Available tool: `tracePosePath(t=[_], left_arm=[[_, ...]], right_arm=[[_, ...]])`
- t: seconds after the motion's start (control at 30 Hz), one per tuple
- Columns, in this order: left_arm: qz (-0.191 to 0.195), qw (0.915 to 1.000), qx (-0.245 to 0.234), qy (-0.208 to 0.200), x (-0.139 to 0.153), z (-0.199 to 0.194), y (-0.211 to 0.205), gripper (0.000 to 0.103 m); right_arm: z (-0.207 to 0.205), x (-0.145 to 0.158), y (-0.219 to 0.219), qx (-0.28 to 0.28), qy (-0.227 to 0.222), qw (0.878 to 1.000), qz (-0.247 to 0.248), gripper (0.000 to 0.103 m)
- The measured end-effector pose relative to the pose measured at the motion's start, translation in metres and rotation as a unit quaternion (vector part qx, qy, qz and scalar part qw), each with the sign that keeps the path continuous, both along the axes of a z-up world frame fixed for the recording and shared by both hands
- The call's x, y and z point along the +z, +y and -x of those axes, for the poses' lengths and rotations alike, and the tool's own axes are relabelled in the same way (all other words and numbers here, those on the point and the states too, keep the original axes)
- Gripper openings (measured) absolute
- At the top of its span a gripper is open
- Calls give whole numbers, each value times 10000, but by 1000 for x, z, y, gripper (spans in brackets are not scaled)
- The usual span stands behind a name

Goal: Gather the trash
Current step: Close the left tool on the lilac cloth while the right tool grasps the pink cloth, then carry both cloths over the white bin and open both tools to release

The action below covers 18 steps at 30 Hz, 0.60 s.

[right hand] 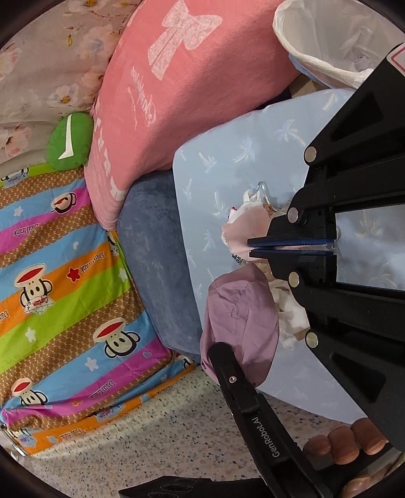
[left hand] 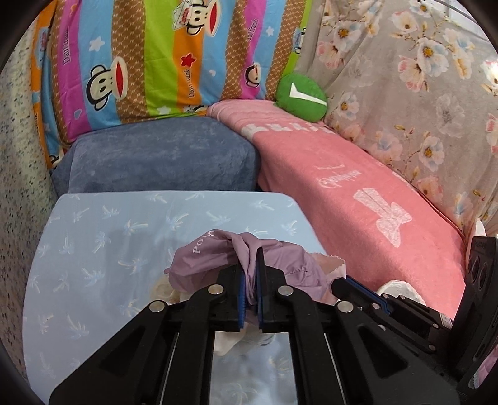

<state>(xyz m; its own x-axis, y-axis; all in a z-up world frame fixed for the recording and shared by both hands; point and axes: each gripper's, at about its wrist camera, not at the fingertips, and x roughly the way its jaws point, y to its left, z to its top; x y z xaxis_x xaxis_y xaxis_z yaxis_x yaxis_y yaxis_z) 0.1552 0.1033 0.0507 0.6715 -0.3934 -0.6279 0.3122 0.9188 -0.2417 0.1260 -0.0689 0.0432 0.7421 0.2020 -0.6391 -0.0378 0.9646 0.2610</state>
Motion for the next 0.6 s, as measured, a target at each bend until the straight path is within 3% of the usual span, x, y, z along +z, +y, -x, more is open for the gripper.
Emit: tracePosePath(t=[0.27, 0.6], left_arm=[[-35, 9991, -325, -279, 20, 25, -31, 5], [-90, 9950, -894, -428, 30, 61, -89, 5]], right_arm=[[38, 32, -40, -387, -343, 9986, 56, 2], [94, 46, -110, -984, -535, 9937, -39, 2]])
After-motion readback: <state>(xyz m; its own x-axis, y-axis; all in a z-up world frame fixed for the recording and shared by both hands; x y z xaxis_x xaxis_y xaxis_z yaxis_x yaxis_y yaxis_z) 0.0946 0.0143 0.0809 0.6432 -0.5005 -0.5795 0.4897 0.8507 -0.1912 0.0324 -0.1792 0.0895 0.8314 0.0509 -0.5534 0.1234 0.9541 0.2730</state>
